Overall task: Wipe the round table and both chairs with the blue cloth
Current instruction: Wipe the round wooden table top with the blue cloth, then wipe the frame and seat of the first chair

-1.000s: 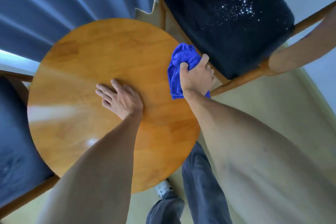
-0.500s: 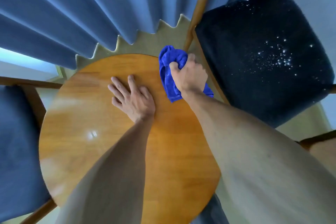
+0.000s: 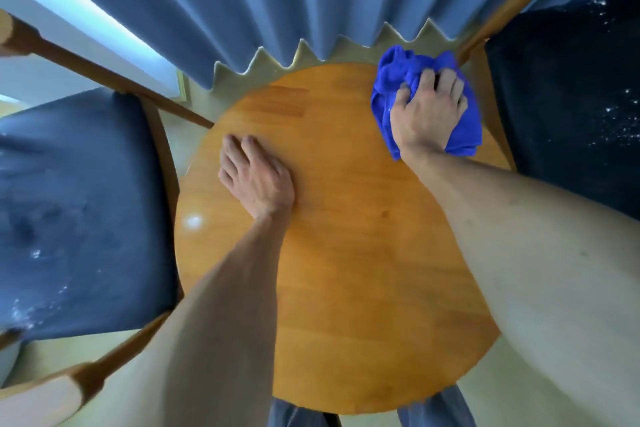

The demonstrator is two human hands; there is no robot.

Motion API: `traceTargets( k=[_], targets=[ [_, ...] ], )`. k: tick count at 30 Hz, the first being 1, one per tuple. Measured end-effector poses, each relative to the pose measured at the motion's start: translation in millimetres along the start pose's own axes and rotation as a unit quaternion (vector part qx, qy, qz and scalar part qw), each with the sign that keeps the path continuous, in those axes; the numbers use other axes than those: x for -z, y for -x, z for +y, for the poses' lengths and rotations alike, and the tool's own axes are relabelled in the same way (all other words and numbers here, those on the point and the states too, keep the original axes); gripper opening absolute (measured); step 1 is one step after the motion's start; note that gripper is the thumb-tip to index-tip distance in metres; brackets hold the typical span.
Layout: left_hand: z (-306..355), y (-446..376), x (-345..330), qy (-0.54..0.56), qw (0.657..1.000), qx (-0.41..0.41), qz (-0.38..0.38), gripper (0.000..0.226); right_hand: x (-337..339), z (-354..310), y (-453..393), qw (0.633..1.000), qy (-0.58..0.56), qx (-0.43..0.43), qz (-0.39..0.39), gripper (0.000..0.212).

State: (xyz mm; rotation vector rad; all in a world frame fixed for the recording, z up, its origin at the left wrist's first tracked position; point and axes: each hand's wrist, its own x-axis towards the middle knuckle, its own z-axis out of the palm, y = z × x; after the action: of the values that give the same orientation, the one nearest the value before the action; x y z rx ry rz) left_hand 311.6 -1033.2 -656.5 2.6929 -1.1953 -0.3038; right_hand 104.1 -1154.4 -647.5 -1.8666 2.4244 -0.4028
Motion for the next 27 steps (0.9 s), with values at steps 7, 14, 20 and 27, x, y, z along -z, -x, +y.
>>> traceTargets(
  k=[7,14,20,27],
  targets=[
    [-99.5,6.9,38.2,-0.011,0.999,-0.038,-0.025,0.046,-1.8,-85.5,139.0,0.997,-0.014,0.067,-0.034,0.028],
    [-158.9,13.5,89.2,0.035,0.995,0.016,-0.089,0.038,13.2,-143.5,247.5,0.995,-0.064,0.001,-0.077,0.024],
    [-201.5,40.0,119.2,0.144,0.96,0.117,-0.209,0.027,48.1,-154.2,279.5,0.979,-0.172,-0.017,-0.107,0.029],
    [-232.3,98.8,196.9,0.128,0.982,0.056,-0.124,0.038,126.9,-180.9,350.4,0.947,-0.233,0.122,-0.186,0.029]
  ],
)
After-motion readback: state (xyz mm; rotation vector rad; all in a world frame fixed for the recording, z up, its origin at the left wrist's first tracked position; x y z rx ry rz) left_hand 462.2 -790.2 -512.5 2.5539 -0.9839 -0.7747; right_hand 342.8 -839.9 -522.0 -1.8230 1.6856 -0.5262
